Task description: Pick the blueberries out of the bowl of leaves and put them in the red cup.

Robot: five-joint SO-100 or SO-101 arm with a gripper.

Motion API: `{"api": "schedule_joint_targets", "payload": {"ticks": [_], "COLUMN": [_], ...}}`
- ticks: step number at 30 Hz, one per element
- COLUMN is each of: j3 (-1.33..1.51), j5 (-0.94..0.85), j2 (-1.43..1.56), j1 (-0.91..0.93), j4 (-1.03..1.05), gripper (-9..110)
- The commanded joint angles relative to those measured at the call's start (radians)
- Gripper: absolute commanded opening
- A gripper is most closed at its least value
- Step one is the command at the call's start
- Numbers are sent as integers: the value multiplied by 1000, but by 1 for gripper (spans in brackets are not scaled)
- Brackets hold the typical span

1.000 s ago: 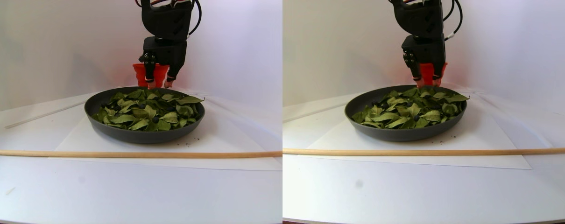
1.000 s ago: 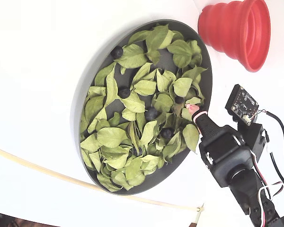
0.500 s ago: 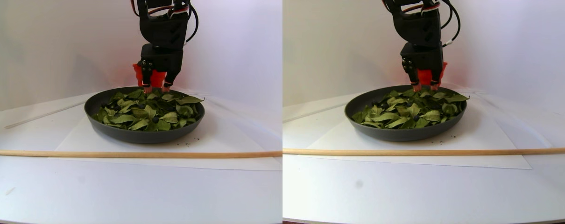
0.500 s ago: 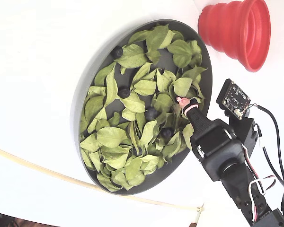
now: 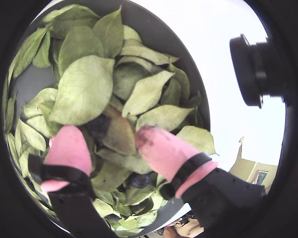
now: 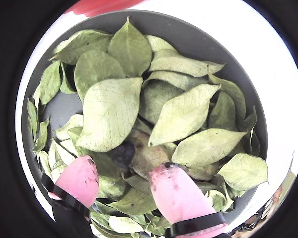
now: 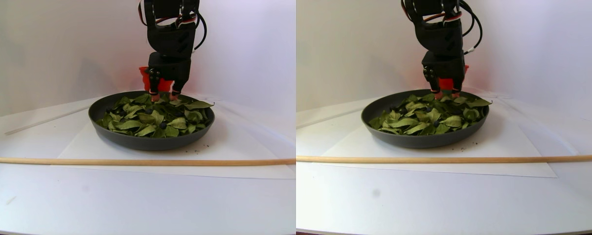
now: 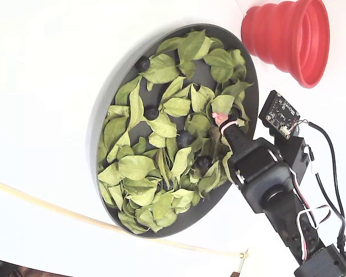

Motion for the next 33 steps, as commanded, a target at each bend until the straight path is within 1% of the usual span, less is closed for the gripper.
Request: {"api": "schedule_joint_targets", "payload": {"ticks": [1, 33], "j3": [-54, -114], "j5": [5, 32], "j2": [23, -64], "j1": [0, -6], "j4": [-28, -64], "gripper": [20, 19]}}
